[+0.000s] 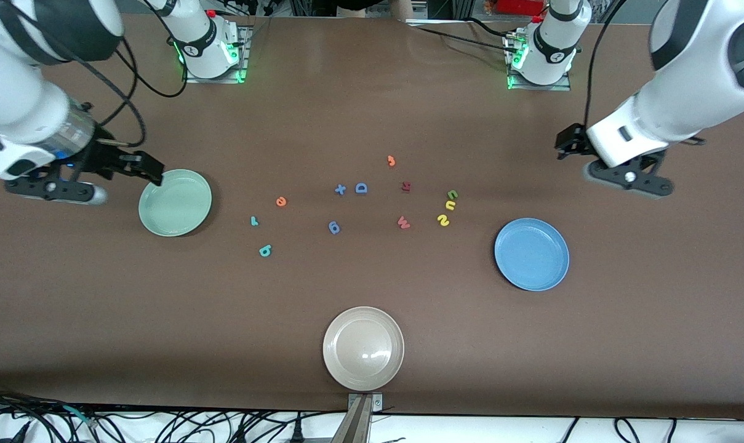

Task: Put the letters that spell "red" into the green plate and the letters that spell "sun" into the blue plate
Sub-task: 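Move the left gripper to yellow letters while the right gripper reaches e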

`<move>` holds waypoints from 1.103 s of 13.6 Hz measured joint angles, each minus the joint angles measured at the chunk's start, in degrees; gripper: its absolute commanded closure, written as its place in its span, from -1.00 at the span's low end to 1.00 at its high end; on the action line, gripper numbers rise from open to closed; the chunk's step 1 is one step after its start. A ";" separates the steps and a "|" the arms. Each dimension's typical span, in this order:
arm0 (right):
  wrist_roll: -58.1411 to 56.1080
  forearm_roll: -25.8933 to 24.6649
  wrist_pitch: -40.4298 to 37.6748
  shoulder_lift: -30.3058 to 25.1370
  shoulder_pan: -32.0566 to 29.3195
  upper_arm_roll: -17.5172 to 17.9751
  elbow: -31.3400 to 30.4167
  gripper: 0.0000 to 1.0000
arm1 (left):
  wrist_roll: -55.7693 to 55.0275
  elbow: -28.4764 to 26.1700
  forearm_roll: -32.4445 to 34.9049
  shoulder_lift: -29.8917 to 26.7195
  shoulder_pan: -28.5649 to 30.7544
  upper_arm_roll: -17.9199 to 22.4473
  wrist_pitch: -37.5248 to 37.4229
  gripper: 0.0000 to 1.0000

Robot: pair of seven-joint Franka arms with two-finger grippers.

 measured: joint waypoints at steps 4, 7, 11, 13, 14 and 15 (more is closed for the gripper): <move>13.85 0.12 0.01 3.25 6.08 0.20 -0.64 -0.94 | -0.05 -0.40 -3.61 6.11 -3.44 -0.20 6.61 -1.00; 18.08 0.99 1.82 5.08 9.05 0.24 -3.66 -0.95 | -0.25 -1.90 -3.63 12.63 -5.05 -0.23 15.30 -1.00; 20.70 3.27 13.71 4.98 9.71 1.79 -14.30 -0.98 | -4.44 -10.62 -3.63 16.73 -9.14 -0.38 30.10 -1.00; 21.91 3.28 18.83 4.95 9.78 2.91 -19.32 -0.99 | -5.64 -17.25 -3.63 16.80 -10.64 -0.47 39.30 -1.00; 22.07 3.28 21.05 4.92 9.78 3.31 -21.48 -0.99 | -5.80 -19.89 -3.63 16.80 -10.91 -0.49 42.79 -1.00; 22.23 3.29 23.66 4.88 9.78 3.61 -23.74 -0.99 | -5.84 -21.92 -3.63 16.80 -10.96 -0.50 45.54 -1.00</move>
